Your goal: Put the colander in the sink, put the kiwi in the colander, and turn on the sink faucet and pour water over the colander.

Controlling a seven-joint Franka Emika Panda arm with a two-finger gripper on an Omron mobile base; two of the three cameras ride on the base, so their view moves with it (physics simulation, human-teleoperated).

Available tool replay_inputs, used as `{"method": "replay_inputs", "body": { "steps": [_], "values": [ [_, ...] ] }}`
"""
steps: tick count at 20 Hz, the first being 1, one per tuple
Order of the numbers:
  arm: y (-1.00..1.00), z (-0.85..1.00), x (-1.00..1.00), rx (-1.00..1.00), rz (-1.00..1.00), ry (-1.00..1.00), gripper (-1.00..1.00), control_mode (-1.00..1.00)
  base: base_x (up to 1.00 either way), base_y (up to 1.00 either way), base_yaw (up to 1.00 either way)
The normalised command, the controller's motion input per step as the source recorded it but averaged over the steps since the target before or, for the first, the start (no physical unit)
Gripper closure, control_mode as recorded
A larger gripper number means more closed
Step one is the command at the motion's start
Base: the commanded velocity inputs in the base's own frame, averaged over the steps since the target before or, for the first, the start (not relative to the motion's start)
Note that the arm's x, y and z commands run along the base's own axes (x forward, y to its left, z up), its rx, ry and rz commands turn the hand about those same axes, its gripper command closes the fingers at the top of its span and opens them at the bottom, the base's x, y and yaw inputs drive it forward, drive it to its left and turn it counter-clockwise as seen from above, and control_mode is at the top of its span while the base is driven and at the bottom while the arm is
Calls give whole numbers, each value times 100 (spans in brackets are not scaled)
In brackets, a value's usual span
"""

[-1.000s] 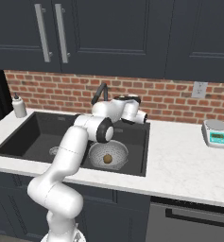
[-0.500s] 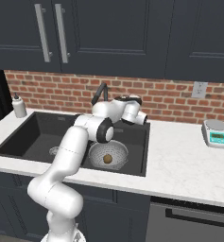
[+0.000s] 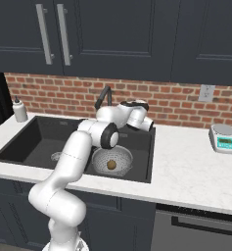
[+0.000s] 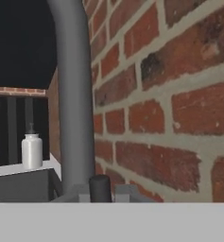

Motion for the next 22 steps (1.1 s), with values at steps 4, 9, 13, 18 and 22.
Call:
{"method": "replay_inputs", "body": {
  "steps": [4, 9, 13, 18, 22],
  "values": [
    [-47, 0, 19, 0, -7, 0, 100, -100, 0, 0, 0],
    [-49, 0, 27, 0, -19, 0, 100, -100, 0, 0, 0],
    [-55, 0, 26, 0, -24, 1, 100, -100, 0, 0, 0],
    [-62, 0, 28, 0, -23, 1, 100, -100, 0, 0, 0],
    [-74, 0, 27, 0, -20, 2, 100, -100, 0, 0, 0]
  ]
}}
